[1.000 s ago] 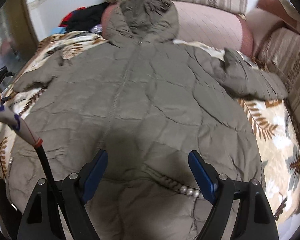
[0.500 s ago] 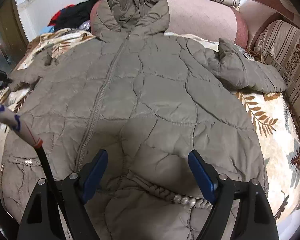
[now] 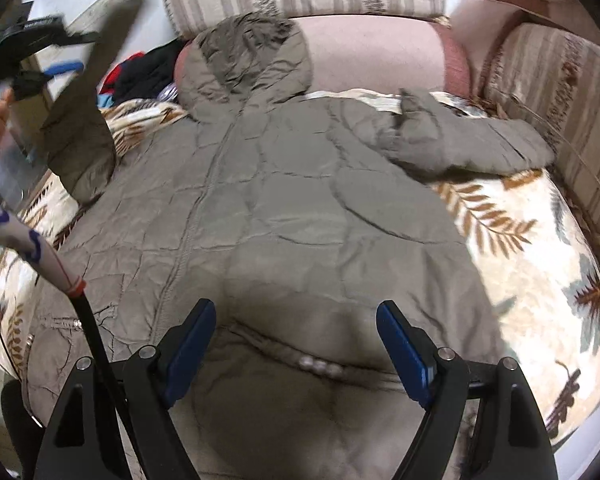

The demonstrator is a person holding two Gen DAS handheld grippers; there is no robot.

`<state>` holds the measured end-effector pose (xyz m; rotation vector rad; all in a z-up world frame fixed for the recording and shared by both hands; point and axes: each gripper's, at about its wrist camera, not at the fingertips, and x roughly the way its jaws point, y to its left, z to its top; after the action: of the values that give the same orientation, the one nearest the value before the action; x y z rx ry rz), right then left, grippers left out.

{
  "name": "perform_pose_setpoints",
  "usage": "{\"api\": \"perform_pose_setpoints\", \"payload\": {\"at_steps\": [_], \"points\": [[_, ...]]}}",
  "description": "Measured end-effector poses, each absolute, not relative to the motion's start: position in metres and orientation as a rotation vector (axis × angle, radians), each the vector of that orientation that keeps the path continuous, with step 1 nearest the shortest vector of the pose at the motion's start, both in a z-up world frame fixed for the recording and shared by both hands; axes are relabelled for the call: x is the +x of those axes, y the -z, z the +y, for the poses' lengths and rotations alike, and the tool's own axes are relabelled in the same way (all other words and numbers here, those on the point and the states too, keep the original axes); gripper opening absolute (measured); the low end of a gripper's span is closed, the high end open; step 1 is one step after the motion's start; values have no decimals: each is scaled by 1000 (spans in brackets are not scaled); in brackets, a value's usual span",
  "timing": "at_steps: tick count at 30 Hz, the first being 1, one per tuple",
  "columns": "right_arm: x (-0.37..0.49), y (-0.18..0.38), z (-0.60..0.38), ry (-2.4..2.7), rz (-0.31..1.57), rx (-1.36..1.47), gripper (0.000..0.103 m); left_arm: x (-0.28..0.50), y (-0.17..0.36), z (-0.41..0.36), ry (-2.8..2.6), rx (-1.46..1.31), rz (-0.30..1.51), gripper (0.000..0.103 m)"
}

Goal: Fold large clothes
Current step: 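Grasp the sleeve with the left tool and fold it across the jacket body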

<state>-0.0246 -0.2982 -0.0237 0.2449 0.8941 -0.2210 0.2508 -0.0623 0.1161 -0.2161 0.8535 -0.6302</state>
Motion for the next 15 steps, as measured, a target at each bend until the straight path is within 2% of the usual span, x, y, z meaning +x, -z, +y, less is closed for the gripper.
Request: {"api": "perform_pose_setpoints", "payload": {"at_steps": [5, 9, 15], "points": [[-29, 19, -318, 225, 890, 294, 87, 199, -97, -76, 680, -177, 891, 81], [-13, 16, -317, 188, 900, 313, 87, 159, -80, -44, 541, -37, 819, 85], [57, 17, -318, 127, 920, 374, 87, 132, -26, 5, 304, 124, 768, 86]]}}
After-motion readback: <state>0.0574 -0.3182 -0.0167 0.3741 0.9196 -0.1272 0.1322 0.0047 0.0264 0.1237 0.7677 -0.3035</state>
